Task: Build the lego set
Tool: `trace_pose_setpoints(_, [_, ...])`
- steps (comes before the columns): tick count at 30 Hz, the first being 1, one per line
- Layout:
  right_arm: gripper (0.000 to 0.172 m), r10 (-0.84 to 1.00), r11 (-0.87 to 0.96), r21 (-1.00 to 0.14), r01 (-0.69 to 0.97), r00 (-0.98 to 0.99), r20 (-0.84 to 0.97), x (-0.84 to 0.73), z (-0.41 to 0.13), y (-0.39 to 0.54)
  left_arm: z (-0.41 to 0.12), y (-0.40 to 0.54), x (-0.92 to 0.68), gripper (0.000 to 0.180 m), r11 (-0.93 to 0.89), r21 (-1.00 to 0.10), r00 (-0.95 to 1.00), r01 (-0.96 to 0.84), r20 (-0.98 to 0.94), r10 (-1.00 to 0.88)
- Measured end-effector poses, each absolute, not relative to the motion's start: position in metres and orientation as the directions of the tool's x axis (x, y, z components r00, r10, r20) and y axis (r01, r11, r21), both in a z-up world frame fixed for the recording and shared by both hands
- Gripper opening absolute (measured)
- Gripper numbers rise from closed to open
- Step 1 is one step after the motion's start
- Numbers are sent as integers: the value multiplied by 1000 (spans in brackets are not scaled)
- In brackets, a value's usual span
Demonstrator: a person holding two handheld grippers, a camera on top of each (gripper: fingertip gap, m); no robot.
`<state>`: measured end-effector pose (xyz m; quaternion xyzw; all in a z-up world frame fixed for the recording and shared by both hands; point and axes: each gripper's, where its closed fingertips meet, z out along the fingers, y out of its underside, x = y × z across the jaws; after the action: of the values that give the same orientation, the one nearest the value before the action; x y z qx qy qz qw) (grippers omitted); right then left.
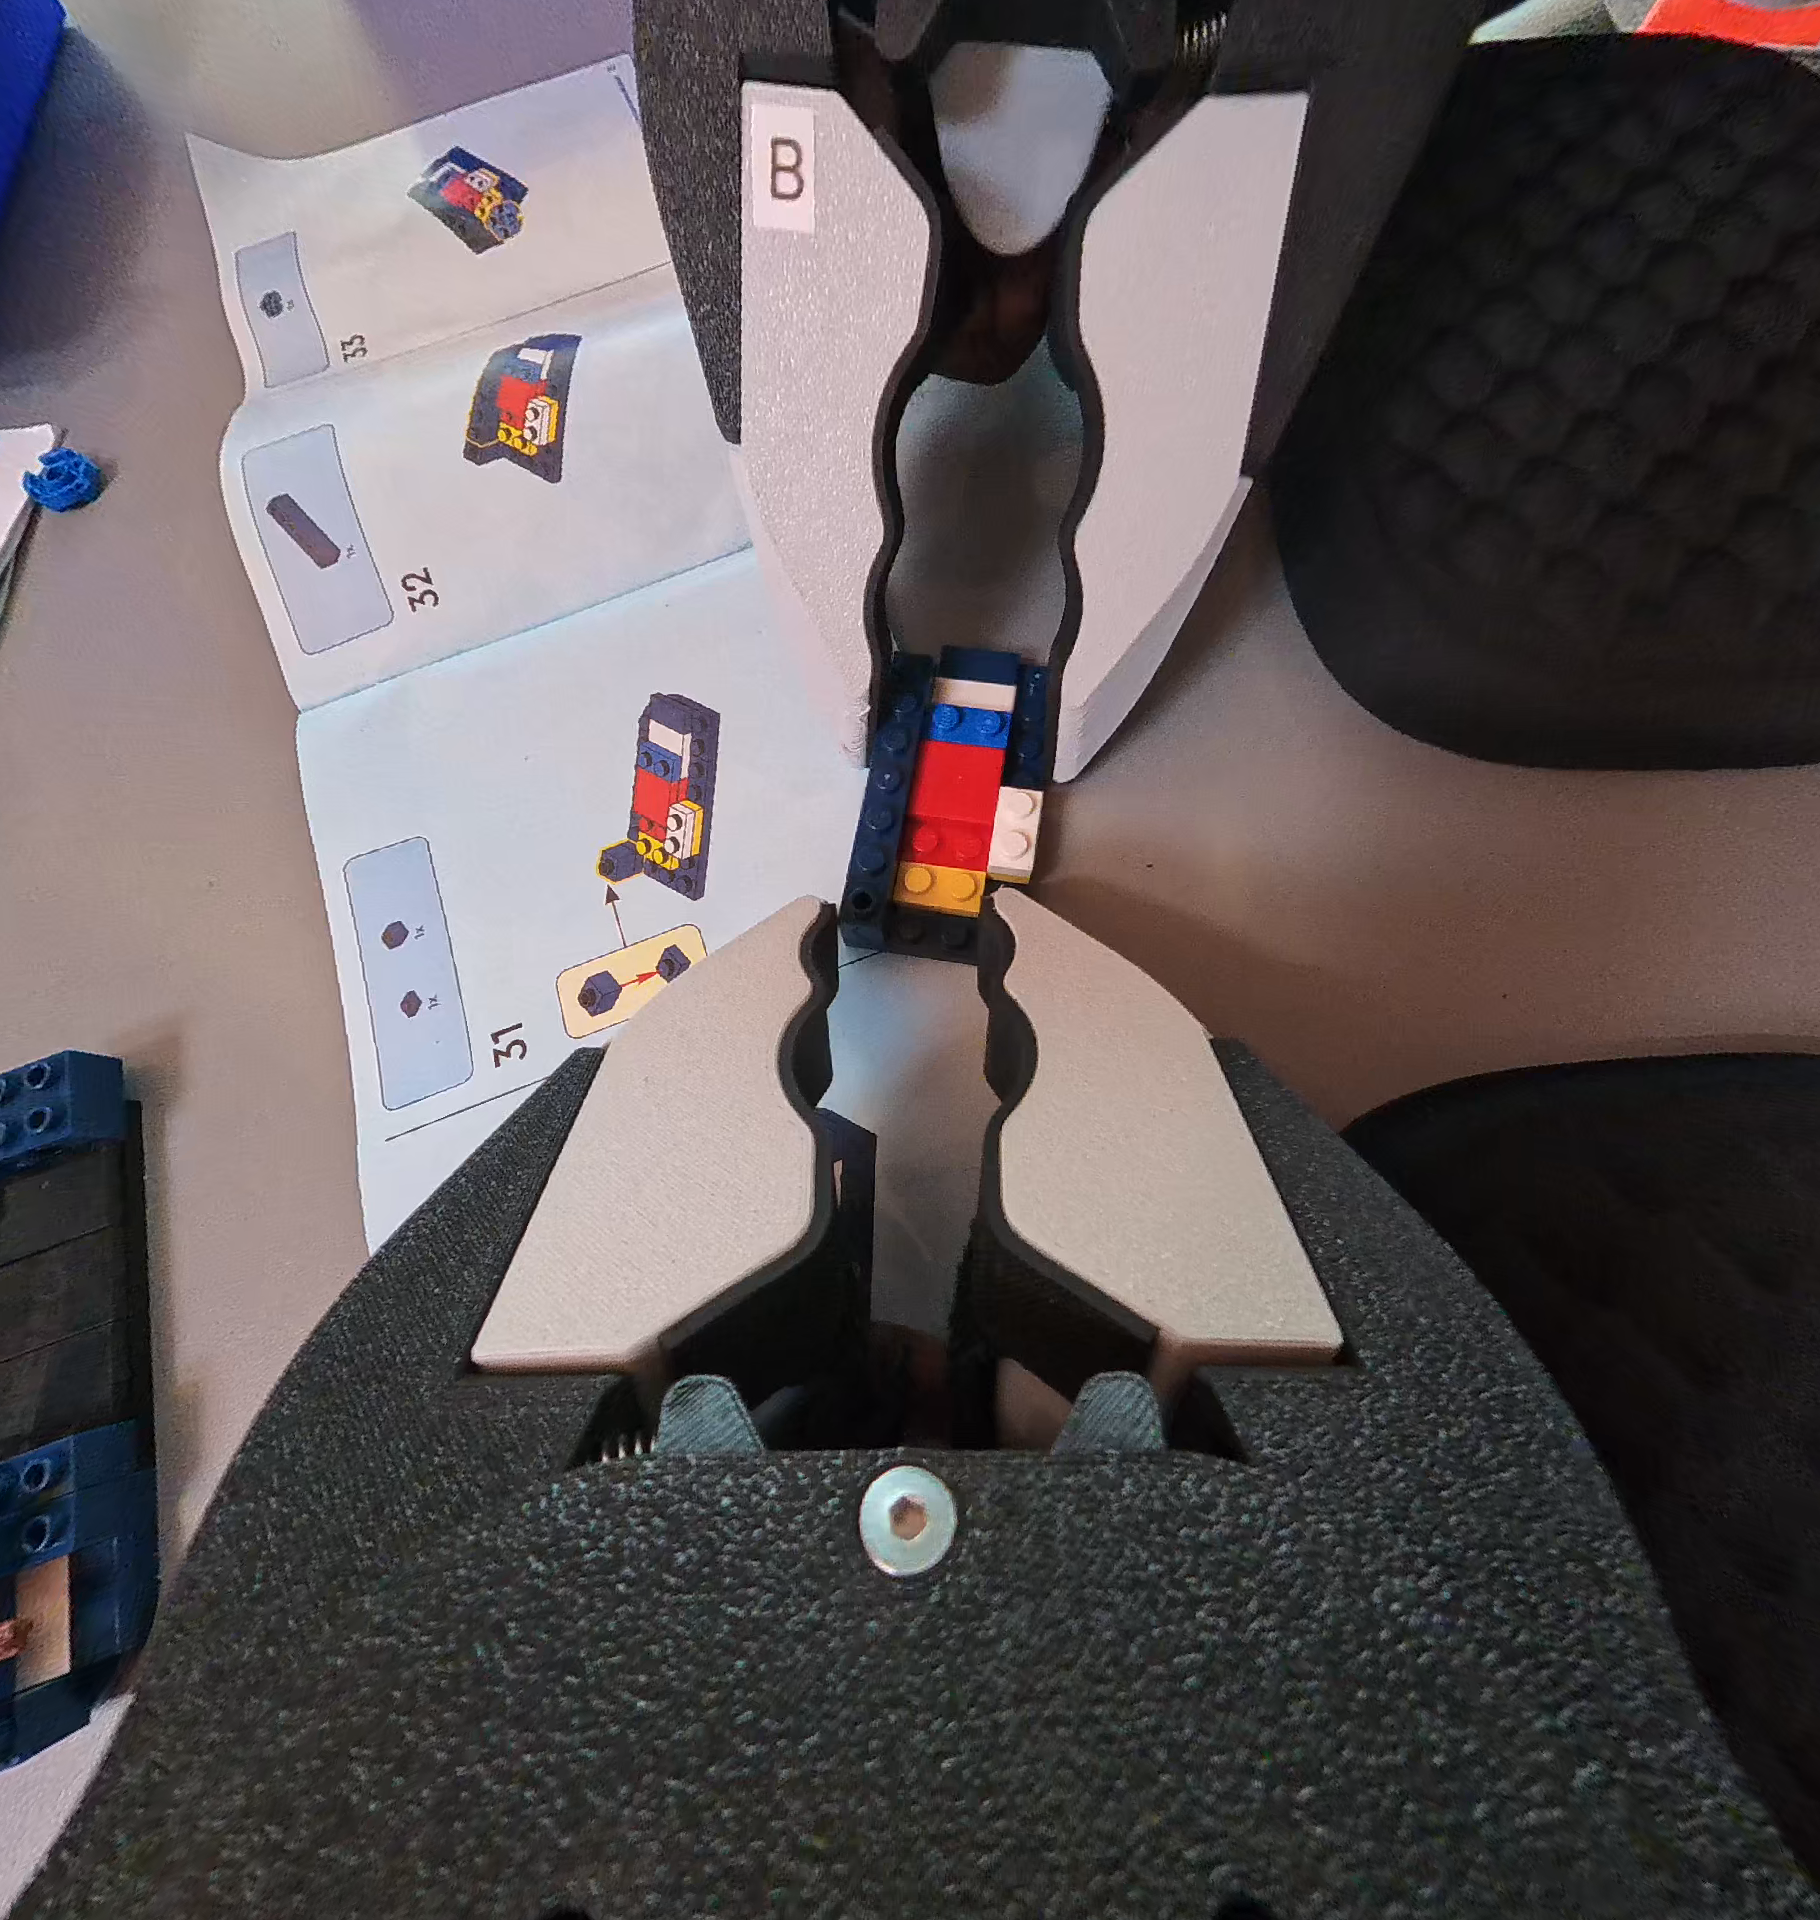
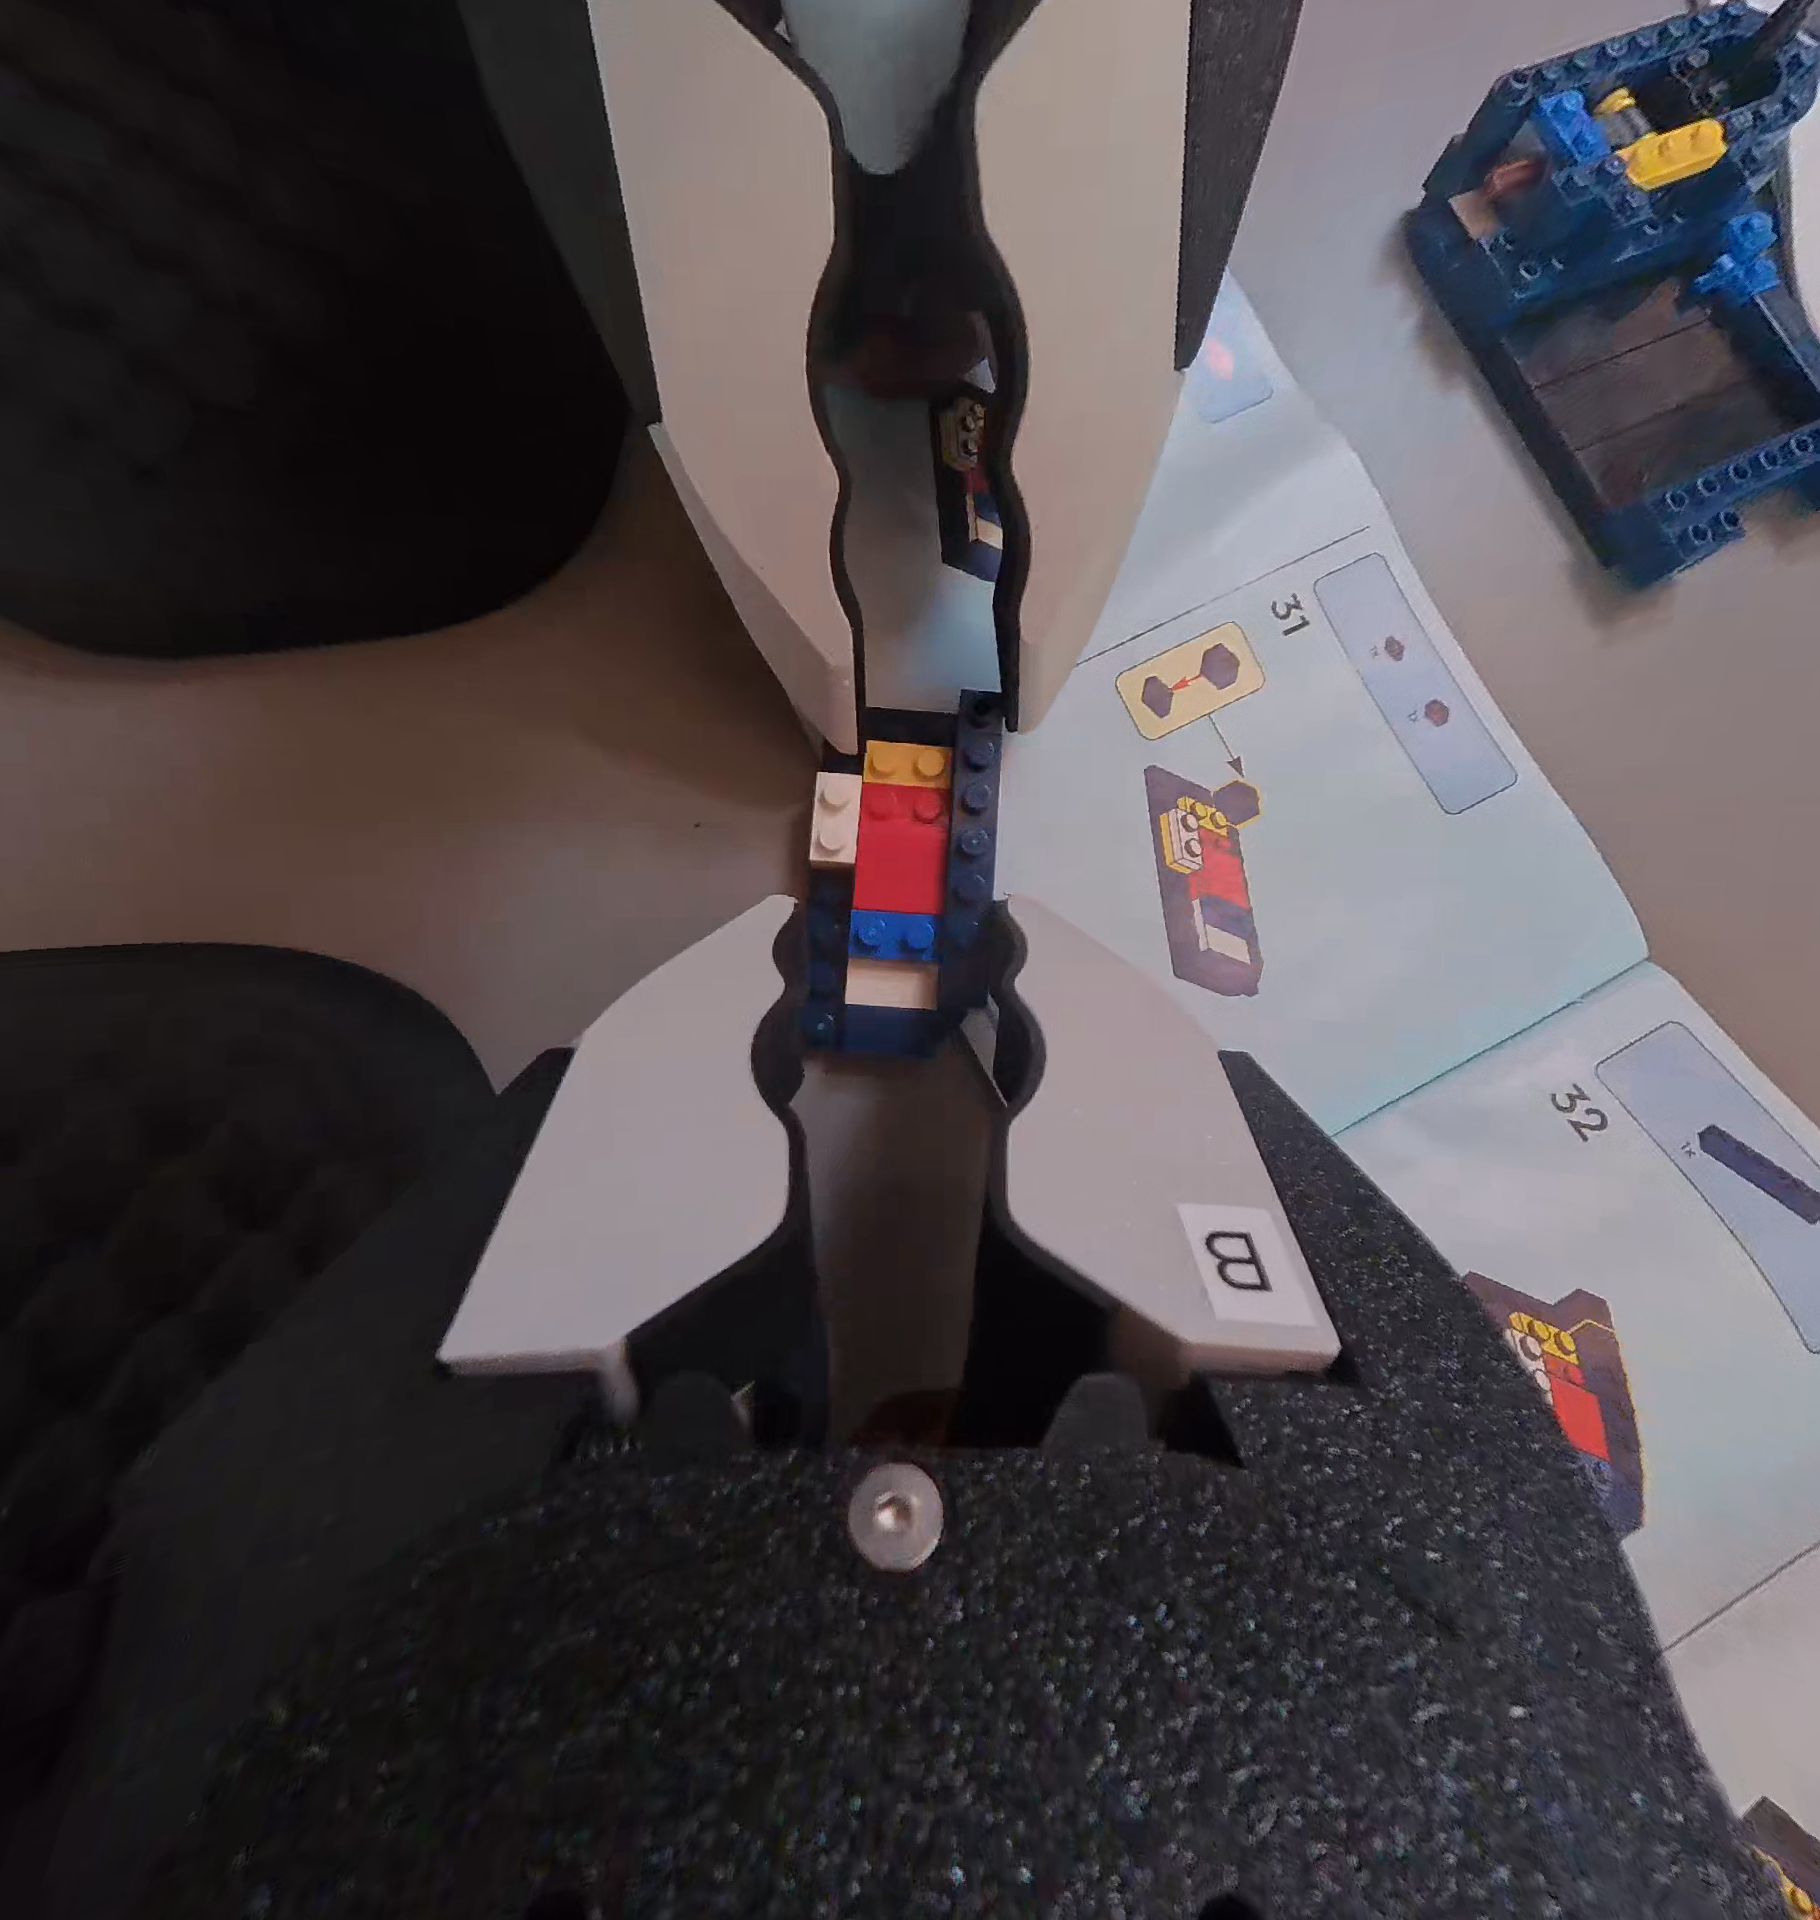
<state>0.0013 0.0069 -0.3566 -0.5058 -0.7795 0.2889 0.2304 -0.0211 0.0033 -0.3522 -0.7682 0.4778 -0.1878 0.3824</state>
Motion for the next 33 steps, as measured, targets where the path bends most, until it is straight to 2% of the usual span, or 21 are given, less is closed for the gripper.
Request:
trace_pose_setpoints(5, [25,900,334,-734,592,-432,61,0,-335,7,-341,6,-22,46,-250,-811,491,-529,-52,-870])
trace_pose_setpoints(8, [25,888,337,-715,613,-459,25,2,-331,14,-314,9,-29,43,-269,-896,516,-353,53,-855])
trace_pose_setpoints(10, [25,886,368,-686,628,-460,55,0,-339,25,-311,12,-40,43,-298,-899,541,-320,84,-837])
trace_pose_setpoints(14, [26,856,408,-673,617,-514,47,-5,-352,32,-340,11,-52,37,-302,-813,547,-498,-24,-837])
trace_pose_setpoints(16, [38,861,388,-680,622,-507,27,-8,-351,36,-354,10,-51,33,-306,-756,533,-579,-68,-843])
trace_pose_setpoints(18, [45,875,350,-698,625,-484,5,-7,-347,42,-355,9,-48,27,-289,-748,524,-598,-92,-847])
trace_pose_setpoints(21, [47,877,307,-713,630,-478,-44,4,-344,41,-356,7,-48,23,-293,-747,517,-596,-78,-852])
trace_pose_setpoints(24, [47,885,313,-719,620,-466,-17,12,-349,41,-356,7,-48,23,-295,-747,518,-595,-76,-852])
trace_pose_setpoints(25, [46,883,318,-731,604,-470,-4,13,-350,39,-355,7,-48,25,-284,-748,513,-600,-88,-854])
trace_pose_setpoints(27, [45,881,329,-753,569,-472,29,12,-352,36,-350,10,-45,39,-254,-763,517,-594,-121,-847])
trace_pose_setpoints(29, [36,884,354,-749,559,-462,74,11,-356,39,-345,13,-41,46,-222,-772,521,-595,-160,-839])
trace_pose_setpoints(33, [33,877,376,-756,536,-470,104,8,-355,37,-331,12,-25,47,-61,-788,460,-613,-293,-838])
